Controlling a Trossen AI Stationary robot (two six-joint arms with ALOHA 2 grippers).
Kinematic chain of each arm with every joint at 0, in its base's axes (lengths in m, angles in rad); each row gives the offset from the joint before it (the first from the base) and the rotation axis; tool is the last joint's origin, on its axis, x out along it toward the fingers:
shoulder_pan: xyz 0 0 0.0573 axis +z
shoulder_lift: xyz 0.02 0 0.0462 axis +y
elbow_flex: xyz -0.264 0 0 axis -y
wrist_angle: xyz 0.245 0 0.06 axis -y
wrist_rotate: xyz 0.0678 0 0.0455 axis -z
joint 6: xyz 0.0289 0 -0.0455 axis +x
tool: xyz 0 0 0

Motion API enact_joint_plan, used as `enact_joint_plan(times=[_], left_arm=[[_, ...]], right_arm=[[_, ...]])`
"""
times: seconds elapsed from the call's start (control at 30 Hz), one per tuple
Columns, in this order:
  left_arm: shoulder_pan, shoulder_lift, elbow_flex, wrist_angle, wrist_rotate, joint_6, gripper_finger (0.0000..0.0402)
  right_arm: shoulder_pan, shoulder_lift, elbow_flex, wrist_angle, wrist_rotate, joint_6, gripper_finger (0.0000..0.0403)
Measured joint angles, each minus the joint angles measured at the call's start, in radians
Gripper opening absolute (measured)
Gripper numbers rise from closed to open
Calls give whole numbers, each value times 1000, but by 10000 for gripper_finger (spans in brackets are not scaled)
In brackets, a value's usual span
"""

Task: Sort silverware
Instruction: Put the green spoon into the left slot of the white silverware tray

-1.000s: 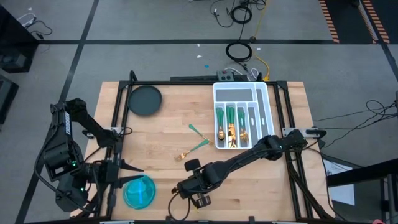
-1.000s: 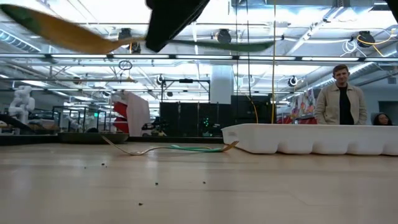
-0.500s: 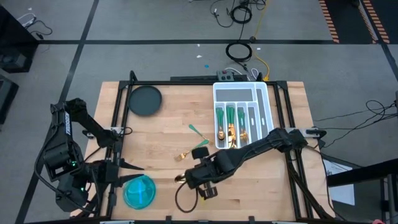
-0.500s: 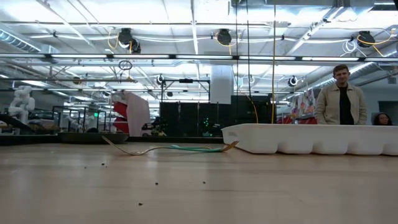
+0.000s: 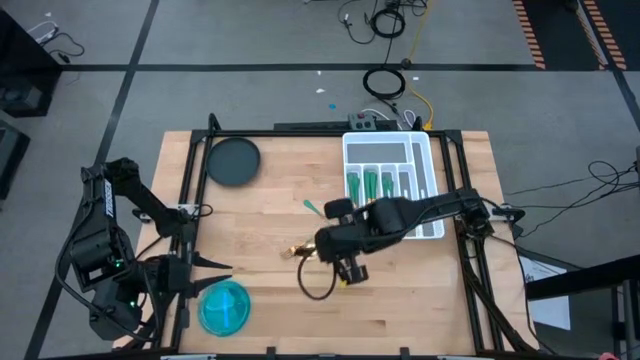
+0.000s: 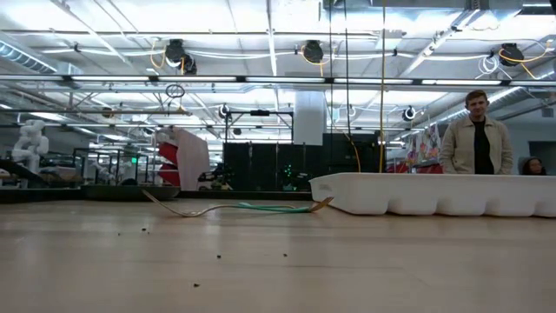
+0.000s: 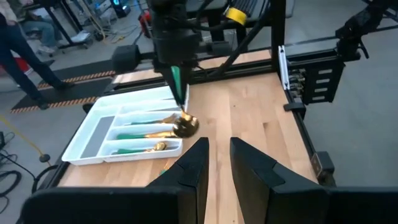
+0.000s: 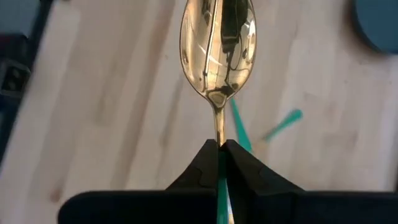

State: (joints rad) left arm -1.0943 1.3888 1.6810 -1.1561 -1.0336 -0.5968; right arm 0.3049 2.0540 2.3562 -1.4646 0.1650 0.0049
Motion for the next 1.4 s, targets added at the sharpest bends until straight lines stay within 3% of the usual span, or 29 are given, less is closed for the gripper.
enact_joint_plan(times=[0.17, 0.33, 0.93, 1.17, 1.4], left_arm=[[2, 0, 0, -1, -9, -14, 74], [2, 0, 0, -3, -38, -26, 74], [58, 0, 0, -6, -58, -26, 74], [93, 0, 0, -14, -58, -20, 74], [122, 0, 0, -15, -57, 5, 74]], right_arm=[[-18, -2, -2, -113, -13, -122, 0], [-17, -1, -11, -106, -48, -294, 0], [28, 1, -23, -105, -75, -507, 0], [-3, -41, -167, -106, 33, -583, 0], [-72, -119, -445, -107, 72, -638, 0]])
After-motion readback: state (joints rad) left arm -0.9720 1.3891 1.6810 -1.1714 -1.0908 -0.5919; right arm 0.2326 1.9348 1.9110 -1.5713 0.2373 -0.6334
